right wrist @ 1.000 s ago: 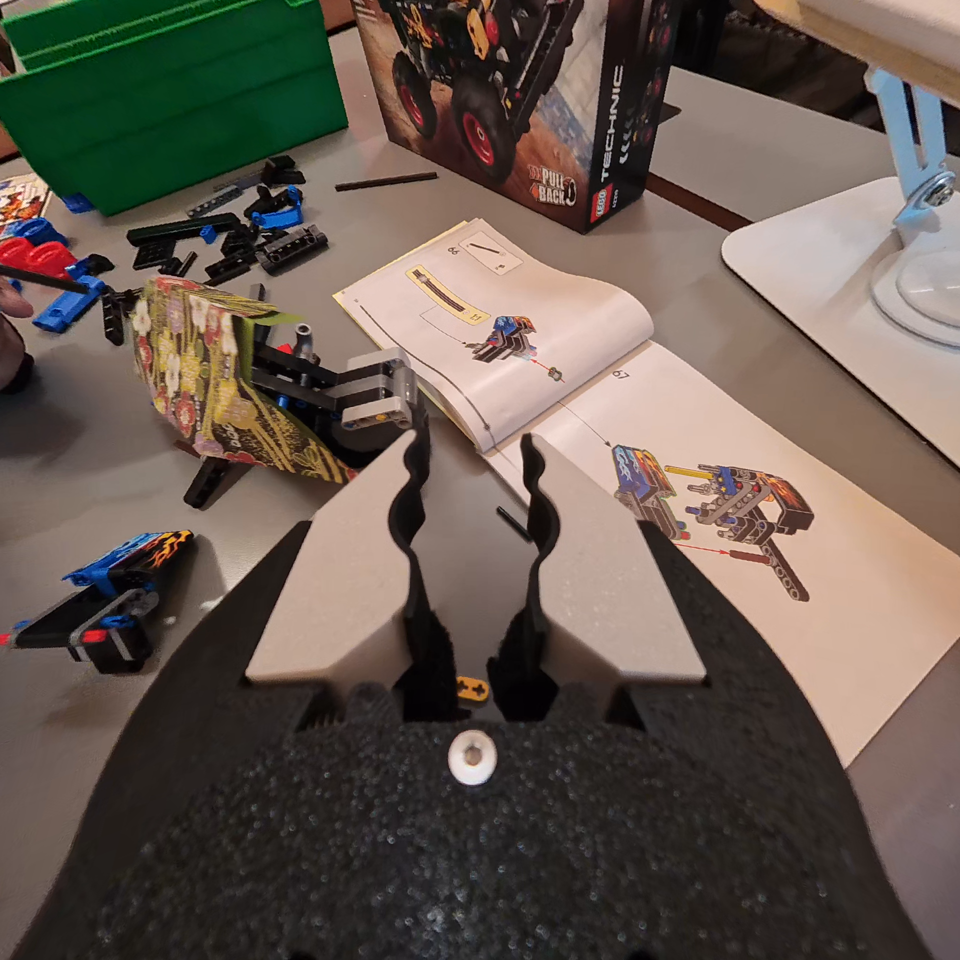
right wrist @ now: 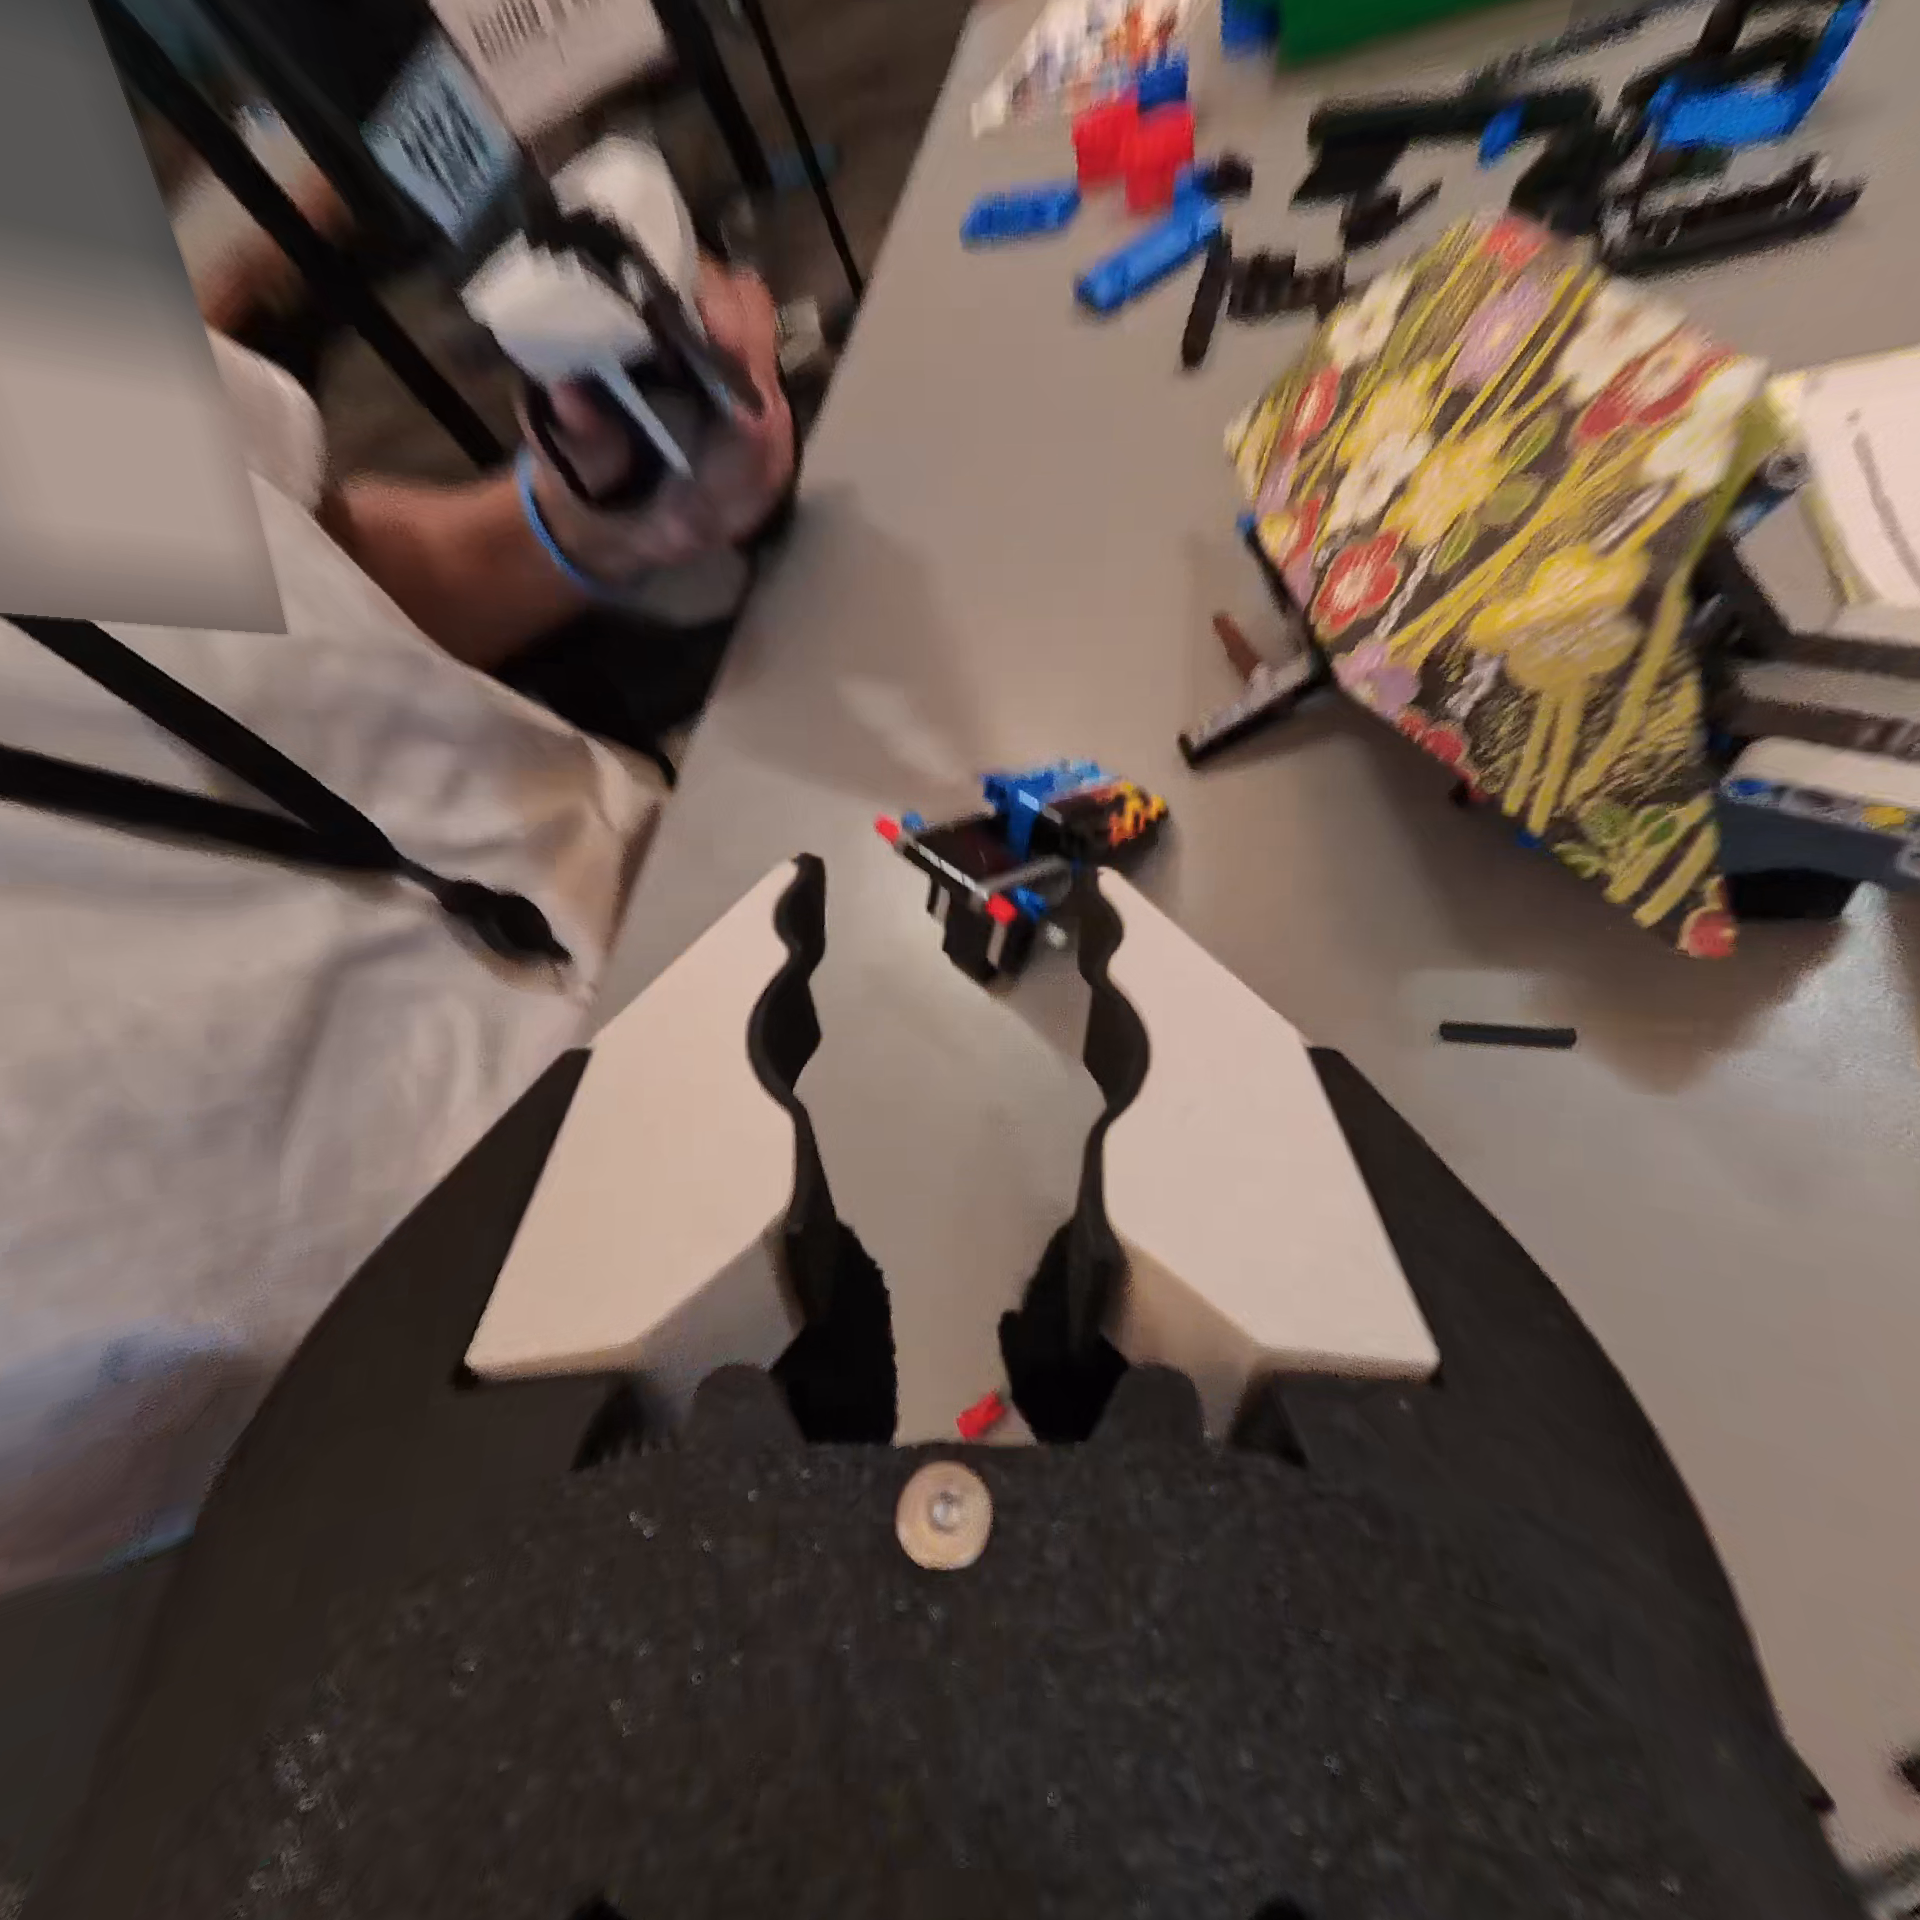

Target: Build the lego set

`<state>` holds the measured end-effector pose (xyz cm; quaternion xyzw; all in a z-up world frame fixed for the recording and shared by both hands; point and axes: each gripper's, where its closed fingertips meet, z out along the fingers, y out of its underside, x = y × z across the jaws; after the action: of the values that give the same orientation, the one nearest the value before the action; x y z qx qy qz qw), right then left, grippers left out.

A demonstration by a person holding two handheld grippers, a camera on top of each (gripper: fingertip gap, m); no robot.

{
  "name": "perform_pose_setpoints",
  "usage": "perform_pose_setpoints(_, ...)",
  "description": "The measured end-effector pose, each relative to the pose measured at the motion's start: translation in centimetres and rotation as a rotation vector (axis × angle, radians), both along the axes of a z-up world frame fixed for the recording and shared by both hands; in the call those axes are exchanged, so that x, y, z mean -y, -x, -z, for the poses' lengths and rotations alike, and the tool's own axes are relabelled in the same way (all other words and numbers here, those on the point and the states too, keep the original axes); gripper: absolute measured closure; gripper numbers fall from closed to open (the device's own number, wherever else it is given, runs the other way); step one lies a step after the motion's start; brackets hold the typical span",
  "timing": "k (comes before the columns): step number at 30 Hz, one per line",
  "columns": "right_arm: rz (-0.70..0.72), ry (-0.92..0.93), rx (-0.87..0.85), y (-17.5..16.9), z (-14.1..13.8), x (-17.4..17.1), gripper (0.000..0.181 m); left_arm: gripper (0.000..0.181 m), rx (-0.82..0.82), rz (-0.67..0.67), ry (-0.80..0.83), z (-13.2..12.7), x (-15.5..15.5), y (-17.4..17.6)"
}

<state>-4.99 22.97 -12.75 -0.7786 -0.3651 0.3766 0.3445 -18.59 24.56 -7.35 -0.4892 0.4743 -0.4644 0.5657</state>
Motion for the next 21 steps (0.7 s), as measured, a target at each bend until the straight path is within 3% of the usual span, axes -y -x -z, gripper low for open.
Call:
perform_pose_setpoints(3, -0.026, 0.052, 0.139, 0.4, 3.1, 0.4, 0.132, 0.177, -0.004, 0.01, 0.005, 0.1, 0.1, -0.1)
perform_pose_setpoints(8, -0.063, 0.152, 0.182, 1.6, 5.6, 0.4, 0.136, 0.177, -0.008, 0.023, 0.029, 0.2, 0.2, -0.1)
perform_pose_setpoints(13, -0.087, 0.197, 0.114, 3.1, 5.6, 0.0, 0.144, 0.177, 0.009, 0.041, 0.069, 0.0, -0.1, 0.1)
perform_pose_setpoints(16, -0.108, 0.217, 0.101, 3.5, 5.7, 0.2, 0.163, 0.177, 0.015, 0.046, 0.081, 0.0, -0.1, 0.2)
perform_pose_setpoints(21, -0.13, 0.182, -0.061, 4.3, 2.8, 0.1, 0.175, 0.177, 0.028, 0.042, 0.082, -0.2, -0.2, 0.3)
